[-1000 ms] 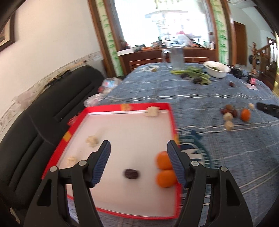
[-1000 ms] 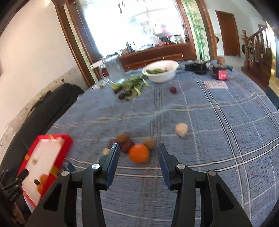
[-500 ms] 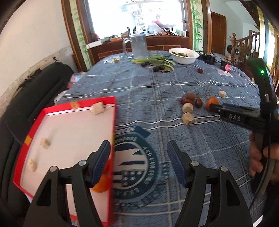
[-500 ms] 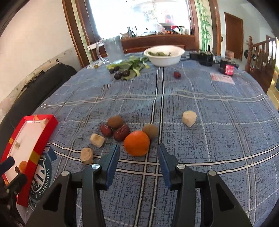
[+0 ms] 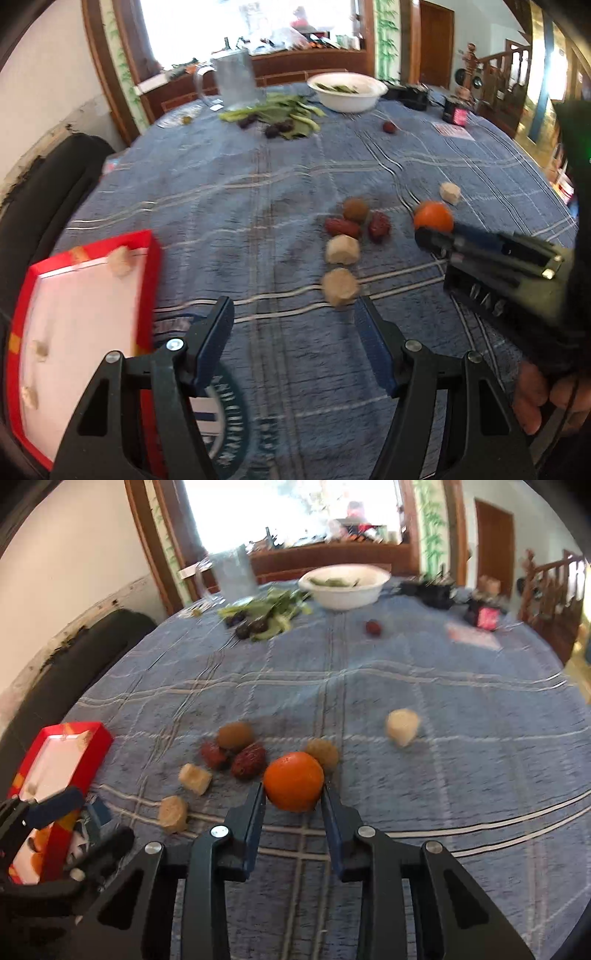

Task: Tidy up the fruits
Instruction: 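Grasp a round brown pastry with the left tool while the right grasps an orange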

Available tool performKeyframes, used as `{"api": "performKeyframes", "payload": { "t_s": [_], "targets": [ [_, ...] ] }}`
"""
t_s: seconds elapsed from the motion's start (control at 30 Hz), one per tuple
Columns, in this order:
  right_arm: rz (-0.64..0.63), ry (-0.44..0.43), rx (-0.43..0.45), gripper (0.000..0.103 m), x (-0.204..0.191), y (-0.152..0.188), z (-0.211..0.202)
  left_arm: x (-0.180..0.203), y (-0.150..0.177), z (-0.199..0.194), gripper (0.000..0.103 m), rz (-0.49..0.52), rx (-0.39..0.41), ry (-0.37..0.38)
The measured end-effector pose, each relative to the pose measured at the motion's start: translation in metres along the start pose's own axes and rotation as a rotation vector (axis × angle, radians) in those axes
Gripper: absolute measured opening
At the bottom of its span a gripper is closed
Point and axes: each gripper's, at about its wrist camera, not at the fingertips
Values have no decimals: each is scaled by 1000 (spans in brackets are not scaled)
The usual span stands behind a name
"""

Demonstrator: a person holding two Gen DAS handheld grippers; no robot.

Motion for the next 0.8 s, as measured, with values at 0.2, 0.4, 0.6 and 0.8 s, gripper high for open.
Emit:
{"api": "performKeyframes", "payload": {
  "t_s": [0.2, 0.4, 0.6, 0.8],
  "targets": [
    [137, -54, 87, 31, 24, -7, -22, 13, -4, 14, 59, 14, -16, 54],
    [184, -68, 110, 31, 31, -9, -27, 17, -10, 29, 30, 0, -37, 102],
    [157, -71, 97, 31, 26, -10, -24, 10, -8, 25, 24, -43, -7, 130],
    [148, -69, 115, 31, 26, -9, -25, 1, 0, -7, 24, -77, 65, 91]
  ]
}}
Point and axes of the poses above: each gripper's, at about its wrist camera, not at the fingertips, and z roughly the way its jaws point, x to its right, y to its underside, and after that the axes turned 3 degrees about -x, right-handed
